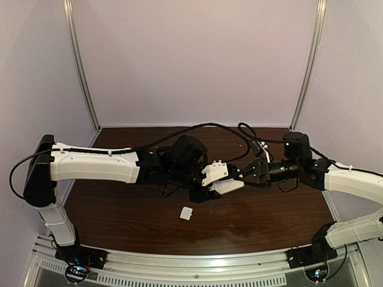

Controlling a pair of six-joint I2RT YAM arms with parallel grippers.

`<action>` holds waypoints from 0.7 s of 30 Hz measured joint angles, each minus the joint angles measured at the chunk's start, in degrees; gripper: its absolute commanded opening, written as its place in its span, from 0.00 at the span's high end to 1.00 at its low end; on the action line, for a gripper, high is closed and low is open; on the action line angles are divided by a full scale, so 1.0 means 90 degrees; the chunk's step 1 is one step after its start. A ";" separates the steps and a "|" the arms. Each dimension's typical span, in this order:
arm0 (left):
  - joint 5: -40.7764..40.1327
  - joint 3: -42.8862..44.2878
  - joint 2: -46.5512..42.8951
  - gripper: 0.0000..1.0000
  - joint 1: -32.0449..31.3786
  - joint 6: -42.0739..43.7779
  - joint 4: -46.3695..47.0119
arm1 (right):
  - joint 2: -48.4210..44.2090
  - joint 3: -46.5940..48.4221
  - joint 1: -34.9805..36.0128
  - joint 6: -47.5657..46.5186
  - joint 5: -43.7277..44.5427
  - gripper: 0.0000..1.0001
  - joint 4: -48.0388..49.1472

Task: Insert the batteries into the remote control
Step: Pass from the left arm to the right

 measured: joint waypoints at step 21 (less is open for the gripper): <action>-0.0143 0.0044 0.0051 0.24 -0.0073 0.0549 -0.0685 | 0.0561 0.0138 0.0177 -0.0355 -0.0296 1.00 -0.0522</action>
